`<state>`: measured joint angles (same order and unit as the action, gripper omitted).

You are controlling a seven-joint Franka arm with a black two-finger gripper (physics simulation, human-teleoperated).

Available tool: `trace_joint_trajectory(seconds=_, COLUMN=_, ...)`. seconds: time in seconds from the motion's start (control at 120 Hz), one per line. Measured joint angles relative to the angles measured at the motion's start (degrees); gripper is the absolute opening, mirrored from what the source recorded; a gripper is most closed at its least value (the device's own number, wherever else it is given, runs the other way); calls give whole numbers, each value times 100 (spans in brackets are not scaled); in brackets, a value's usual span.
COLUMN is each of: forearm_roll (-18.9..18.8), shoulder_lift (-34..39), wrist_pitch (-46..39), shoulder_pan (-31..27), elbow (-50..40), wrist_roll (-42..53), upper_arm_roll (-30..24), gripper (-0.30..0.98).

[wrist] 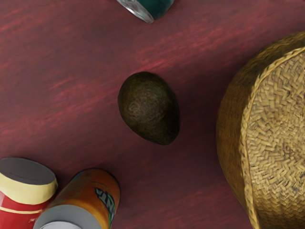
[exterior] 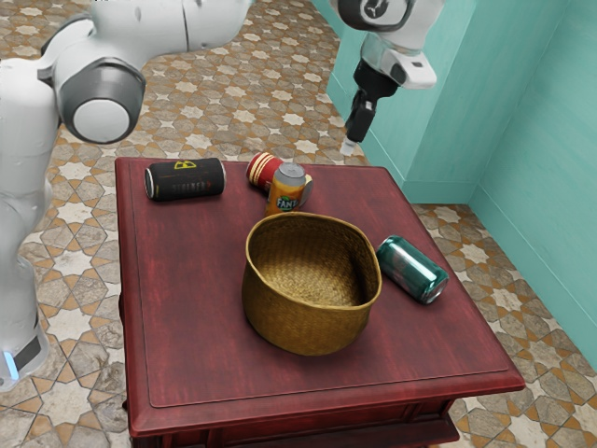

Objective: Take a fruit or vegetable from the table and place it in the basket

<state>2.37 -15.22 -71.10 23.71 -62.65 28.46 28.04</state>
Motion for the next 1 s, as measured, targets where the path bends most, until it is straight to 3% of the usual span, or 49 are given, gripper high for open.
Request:
trace_joint_trajectory(seconds=0.392, forearm_roll=662, shoulder_lift=-703, wrist_pitch=-1277, shoulder_pan=-127, elbow=-992, wrist_roll=-1941, upper_arm_roll=2, gripper=69)
trace_joint_trajectory(seconds=0.55, forearm_roll=756, shoulder_lift=-317, wrist_pitch=-1850, shoulder_pan=20, elbow=-1887, wrist_roll=-2431, upper_arm_roll=20, gripper=69)
trace_joint_trajectory(seconds=0.808, forearm_roll=789, shoulder_lift=-245, wrist_pitch=-2441, shoulder_pan=158, elbow=-2366, wrist_roll=-3008, upper_arm_roll=79, gripper=69)
trace_joint_trajectory(seconds=1.0, forearm_roll=762, shoulder_lift=197, wrist_pitch=-2678, shoulder_pan=203, elbow=-2998, wrist_roll=-3304, upper_arm_roll=108, gripper=69)
